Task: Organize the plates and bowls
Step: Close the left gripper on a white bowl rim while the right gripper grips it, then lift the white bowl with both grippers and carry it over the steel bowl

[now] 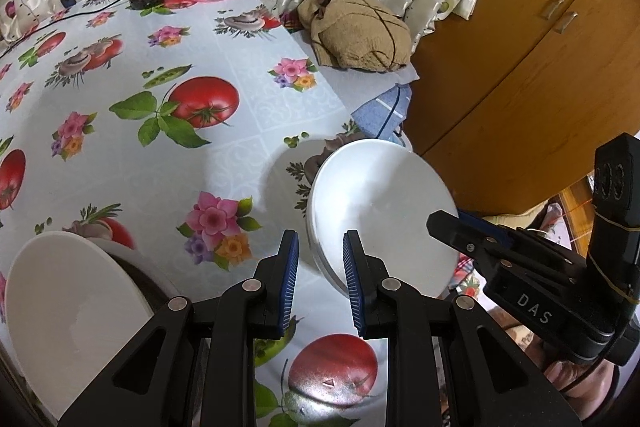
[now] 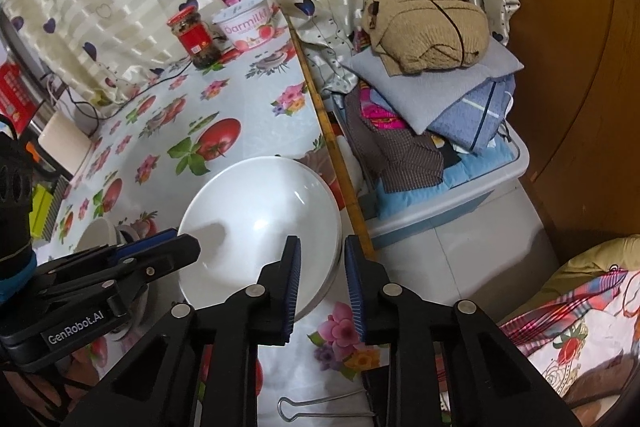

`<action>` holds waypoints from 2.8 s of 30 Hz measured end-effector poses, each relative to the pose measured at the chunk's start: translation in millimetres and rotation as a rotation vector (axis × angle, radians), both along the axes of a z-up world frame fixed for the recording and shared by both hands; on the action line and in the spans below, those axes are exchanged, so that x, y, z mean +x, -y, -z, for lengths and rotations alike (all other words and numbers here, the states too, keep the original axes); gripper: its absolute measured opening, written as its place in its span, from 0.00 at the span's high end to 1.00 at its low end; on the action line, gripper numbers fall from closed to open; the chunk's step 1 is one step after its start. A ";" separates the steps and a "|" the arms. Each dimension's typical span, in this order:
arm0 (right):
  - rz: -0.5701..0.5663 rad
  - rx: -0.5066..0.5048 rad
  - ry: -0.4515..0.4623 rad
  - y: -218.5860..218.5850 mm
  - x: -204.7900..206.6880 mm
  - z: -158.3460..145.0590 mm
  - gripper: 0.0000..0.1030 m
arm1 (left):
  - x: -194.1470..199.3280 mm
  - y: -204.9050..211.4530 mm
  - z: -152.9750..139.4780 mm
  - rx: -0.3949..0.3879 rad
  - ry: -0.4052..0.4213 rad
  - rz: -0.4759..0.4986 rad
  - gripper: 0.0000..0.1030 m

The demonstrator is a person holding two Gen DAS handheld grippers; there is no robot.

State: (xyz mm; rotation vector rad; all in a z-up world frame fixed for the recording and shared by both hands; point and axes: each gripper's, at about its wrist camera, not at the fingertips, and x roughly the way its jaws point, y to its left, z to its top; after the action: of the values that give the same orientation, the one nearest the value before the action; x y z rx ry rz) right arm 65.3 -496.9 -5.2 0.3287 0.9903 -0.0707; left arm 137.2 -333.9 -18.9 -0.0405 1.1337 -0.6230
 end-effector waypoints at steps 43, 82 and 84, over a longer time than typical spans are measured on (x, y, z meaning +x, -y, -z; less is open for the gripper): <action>-0.021 -0.037 0.044 -12.3 -6.5 -30.4 0.86 | -11.0 -16.6 -34.6 -0.045 0.074 -0.008 0.84; -0.173 -0.093 0.151 -106.8 -7.8 -90.6 0.86 | -42.7 -118.5 -87.4 -0.100 0.180 -0.175 0.84; -0.186 -0.094 0.151 -113.8 -6.9 -91.0 0.86 | -44.1 -124.1 -87.5 -0.100 0.180 -0.187 0.84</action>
State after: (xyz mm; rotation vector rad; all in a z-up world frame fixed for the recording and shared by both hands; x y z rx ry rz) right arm 58.4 -383.2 85.8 0.1524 0.8610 0.0757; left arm 93.2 -209.8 68.6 -0.1711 0.9121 -0.5057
